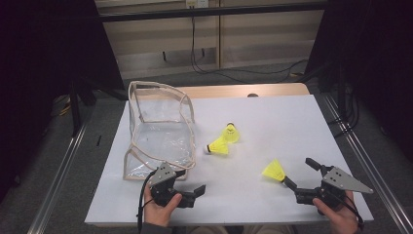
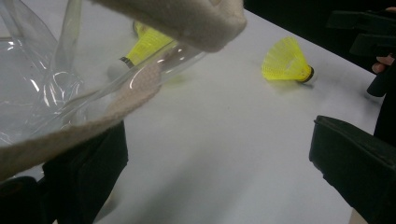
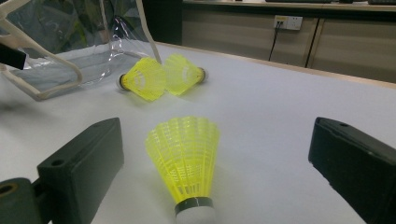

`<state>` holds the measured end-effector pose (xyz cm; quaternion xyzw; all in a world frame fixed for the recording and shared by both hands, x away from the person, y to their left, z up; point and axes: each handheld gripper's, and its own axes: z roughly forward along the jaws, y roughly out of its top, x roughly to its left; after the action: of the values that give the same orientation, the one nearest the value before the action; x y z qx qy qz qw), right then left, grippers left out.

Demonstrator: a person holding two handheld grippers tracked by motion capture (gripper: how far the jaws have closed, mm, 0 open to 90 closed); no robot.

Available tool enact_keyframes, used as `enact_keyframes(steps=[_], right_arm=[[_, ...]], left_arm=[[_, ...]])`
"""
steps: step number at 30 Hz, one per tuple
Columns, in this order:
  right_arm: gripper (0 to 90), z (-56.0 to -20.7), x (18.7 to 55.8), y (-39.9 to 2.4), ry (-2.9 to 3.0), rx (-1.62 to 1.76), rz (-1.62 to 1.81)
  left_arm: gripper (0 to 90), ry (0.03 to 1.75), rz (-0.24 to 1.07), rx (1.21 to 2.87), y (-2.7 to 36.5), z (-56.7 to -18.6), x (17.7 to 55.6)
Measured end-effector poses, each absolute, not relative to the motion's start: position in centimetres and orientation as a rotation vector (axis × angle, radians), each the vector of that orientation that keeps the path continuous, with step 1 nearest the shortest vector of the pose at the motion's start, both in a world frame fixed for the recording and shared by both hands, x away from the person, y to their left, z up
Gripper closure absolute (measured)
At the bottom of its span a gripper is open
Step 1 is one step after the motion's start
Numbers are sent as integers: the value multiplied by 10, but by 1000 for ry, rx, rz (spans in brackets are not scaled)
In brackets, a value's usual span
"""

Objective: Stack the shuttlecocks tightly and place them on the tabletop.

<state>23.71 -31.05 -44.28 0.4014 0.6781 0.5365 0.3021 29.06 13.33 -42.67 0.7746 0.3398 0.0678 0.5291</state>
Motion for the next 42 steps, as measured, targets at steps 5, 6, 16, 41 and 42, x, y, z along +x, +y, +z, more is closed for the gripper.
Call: enact_keyframes(steps=[5, 6, 16, 41, 42], right_arm=[[31, -443, 237, -310, 1798, 1059, 1428], [31, -443, 237, -310, 1799, 1056, 1427], [30, -443, 238, -310, 1801, 1059, 1422], [31, -442, 240, -309, 1806, 1053, 1424], [32, -441, 241, -309, 1806, 1051, 1425]], left_arm=[[46, 808, 162, 1872, 137, -427, 292], [45, 806, 159, 1872, 138, -427, 292], [45, 799, 143, 1861, 146, -427, 292], [46, 836, 167, 1850, 168, -428, 294], [45, 842, 172, 1845, 170, -428, 294]])
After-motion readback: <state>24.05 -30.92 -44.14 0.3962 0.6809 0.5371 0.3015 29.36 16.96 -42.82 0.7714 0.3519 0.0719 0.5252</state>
